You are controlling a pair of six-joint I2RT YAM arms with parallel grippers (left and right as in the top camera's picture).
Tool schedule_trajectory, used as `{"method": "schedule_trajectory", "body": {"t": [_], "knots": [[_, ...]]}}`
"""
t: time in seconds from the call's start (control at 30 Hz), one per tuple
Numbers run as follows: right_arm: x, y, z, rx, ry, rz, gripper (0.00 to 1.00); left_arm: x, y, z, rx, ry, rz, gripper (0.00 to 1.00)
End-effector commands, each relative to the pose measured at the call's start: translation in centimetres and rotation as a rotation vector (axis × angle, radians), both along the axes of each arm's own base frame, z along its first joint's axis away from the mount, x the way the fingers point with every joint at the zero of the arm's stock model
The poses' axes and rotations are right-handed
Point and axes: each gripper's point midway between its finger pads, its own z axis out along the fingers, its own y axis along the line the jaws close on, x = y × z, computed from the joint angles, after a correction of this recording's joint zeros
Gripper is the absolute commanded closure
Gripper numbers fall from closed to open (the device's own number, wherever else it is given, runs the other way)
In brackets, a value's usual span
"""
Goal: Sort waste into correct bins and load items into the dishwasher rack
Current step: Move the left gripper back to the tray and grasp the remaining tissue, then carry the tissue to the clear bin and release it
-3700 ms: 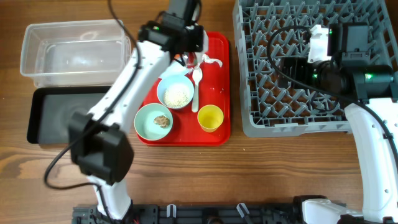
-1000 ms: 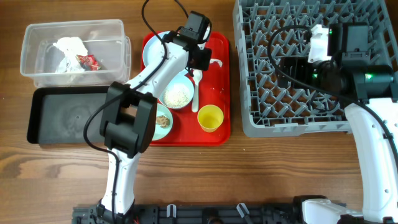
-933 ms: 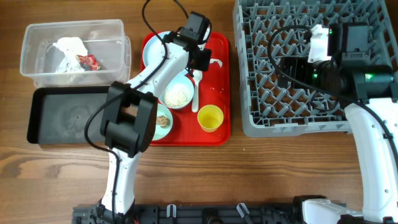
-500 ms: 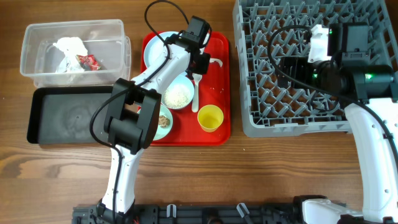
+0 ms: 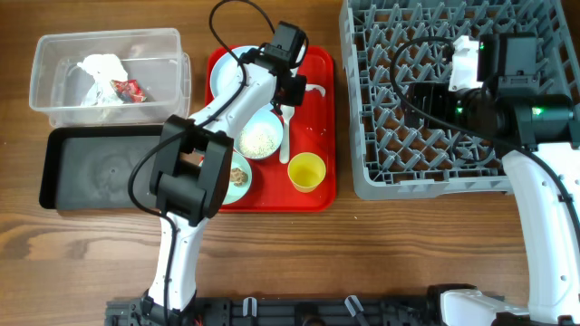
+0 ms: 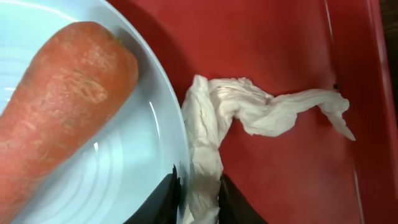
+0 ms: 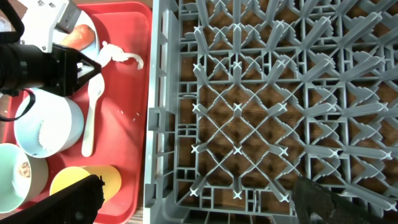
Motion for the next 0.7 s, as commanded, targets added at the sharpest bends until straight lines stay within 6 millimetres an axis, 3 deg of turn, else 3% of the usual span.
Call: {"method": "schedule_trajectory", "body": {"t": [0.0,0.07,0.27,0.57,0.67], "knots": [[0.3,0.1,0.4,0.021,-0.007,-0.007,0.00,0.8,-0.7,2.9,-0.039,-0.060,0.014,0.78],[0.3,0.1,0.4,0.021,-0.006,-0.007,0.00,1.0,-0.7,2.9,-0.043,-0.068,0.014,0.80],[0.3,0.1,0.4,0.021,-0.007,-0.007,0.00,1.1,-0.8,3.0,-0.045,-0.072,0.014,0.96],[0.3,0.2,0.4,0.021,-0.006,-0.007,0.00,1.4,-0.9,7.2,-0.080,-0.145,0.015,0.95],[0.3,0.2,0.4,0.021,-0.006,-0.007,0.00,1.3,-0.9,7.5,-0.082,-0.148,0.015,0.96]]}}
